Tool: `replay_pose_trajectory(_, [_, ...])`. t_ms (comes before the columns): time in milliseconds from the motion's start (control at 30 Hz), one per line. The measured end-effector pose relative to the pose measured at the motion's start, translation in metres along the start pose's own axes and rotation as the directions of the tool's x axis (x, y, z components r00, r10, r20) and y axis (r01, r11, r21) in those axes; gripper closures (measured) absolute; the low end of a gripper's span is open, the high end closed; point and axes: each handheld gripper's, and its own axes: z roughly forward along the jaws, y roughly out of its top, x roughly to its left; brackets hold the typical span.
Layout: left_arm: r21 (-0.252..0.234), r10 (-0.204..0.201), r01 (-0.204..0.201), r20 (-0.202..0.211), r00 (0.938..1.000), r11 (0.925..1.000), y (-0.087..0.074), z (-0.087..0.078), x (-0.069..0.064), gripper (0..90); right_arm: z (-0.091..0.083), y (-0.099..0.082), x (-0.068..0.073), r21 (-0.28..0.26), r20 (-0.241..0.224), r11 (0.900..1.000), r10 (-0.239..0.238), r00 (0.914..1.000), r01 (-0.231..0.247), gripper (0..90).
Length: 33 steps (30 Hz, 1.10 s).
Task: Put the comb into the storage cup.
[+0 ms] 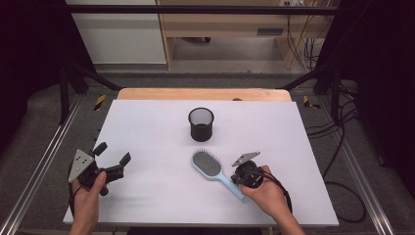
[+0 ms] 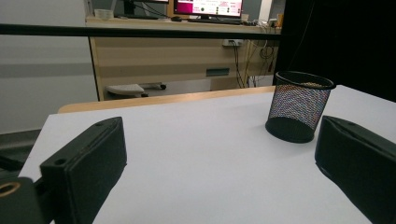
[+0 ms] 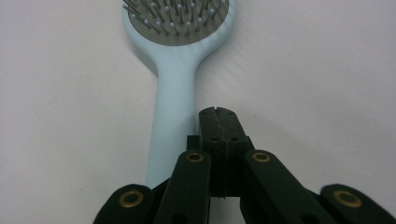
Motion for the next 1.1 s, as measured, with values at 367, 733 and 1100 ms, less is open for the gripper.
replay_pose_trajectory(367, [-0.004,-0.006,0.006,-0.006,1.0,1.0,0.0,-0.002,0.002,2.3,-0.01,-0.006,0.0,-0.085,0.013,0.9957,0.037,0.9992,-0.036,90.0])
replay_pose_trajectory(733, [-0.005,-0.001,0.001,-0.002,1.0,1.0,0.001,-0.002,0.002,2.3,-0.022,-0.004,0.019,-0.156,0.005,0.9876,0.021,0.9998,-0.02,66.0])
replay_pose_trajectory(1100, [-0.004,0.002,-0.002,-0.005,1.0,1.0,0.001,-0.001,0.002,2.3,-0.005,0.01,0.028,-0.123,0.024,0.9924,-0.001,0.9997,0.004,23.7])
